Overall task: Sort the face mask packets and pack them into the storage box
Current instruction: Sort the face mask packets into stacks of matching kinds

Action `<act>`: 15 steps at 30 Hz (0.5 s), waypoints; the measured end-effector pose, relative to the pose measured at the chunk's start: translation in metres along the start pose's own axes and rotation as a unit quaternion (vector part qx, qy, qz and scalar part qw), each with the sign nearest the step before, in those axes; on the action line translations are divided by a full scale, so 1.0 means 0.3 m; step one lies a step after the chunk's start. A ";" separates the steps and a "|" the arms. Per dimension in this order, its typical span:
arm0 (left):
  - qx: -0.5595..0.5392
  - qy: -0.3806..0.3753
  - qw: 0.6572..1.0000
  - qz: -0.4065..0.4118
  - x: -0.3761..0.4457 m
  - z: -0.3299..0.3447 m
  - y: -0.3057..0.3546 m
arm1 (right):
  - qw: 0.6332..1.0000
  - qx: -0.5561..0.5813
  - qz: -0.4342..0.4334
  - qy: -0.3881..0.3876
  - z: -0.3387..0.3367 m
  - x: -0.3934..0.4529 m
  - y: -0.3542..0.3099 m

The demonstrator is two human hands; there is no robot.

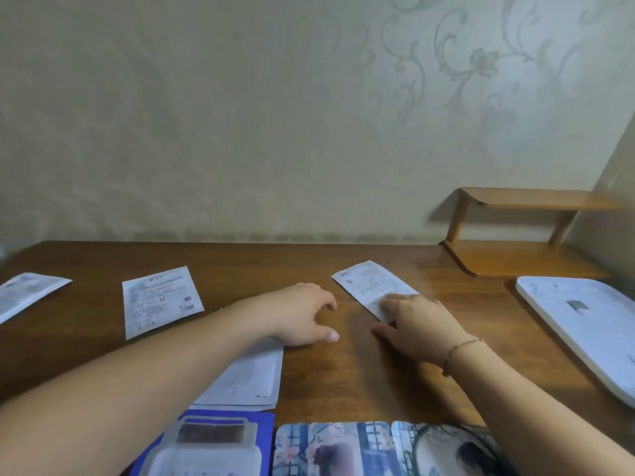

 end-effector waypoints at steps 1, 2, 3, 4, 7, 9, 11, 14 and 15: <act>0.000 0.005 1.000 0.001 0.028 0.006 0.020 | 1.000 -0.003 -0.015 0.001 -0.012 -0.047 -0.012; -0.004 0.011 1.000 -0.003 0.054 0.012 0.037 | 0.999 -0.008 -0.033 0.003 -0.020 -0.093 -0.020; -0.013 0.019 1.000 -0.011 0.078 0.019 0.051 | 0.999 -0.013 -0.050 0.007 -0.021 -0.135 -0.024; -0.024 0.027 0.999 -0.022 0.098 0.025 0.064 | 0.998 -0.014 -0.064 0.016 -0.018 -0.169 -0.019; -0.036 0.049 0.996 -0.071 0.154 0.047 0.085 | 0.996 0.005 -0.081 0.042 0.008 -0.229 0.012; -0.064 0.069 0.990 -0.107 0.182 0.049 0.087 | 0.995 0.022 -0.086 0.047 0.025 -0.248 0.028; -0.125 0.086 0.978 -0.146 0.191 0.039 0.088 | 0.994 0.032 -0.089 0.050 0.034 -0.262 0.032; -0.166 0.087 0.964 -0.187 0.196 0.028 0.100 | 0.993 0.040 -0.091 0.065 0.029 -0.276 0.027; -0.187 0.084 0.957 -0.204 0.197 0.031 0.098 | 0.993 0.042 -0.091 0.068 0.027 -0.280 0.024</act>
Point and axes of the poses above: each hand's wrist, its own x-axis towards the middle knuckle, its own z-axis out of the palm, y = z × x, the point moved 7 cm from there along x, towards the middle knuckle, and after that the axes turned 1 degree about y, right-handed, at the moved point
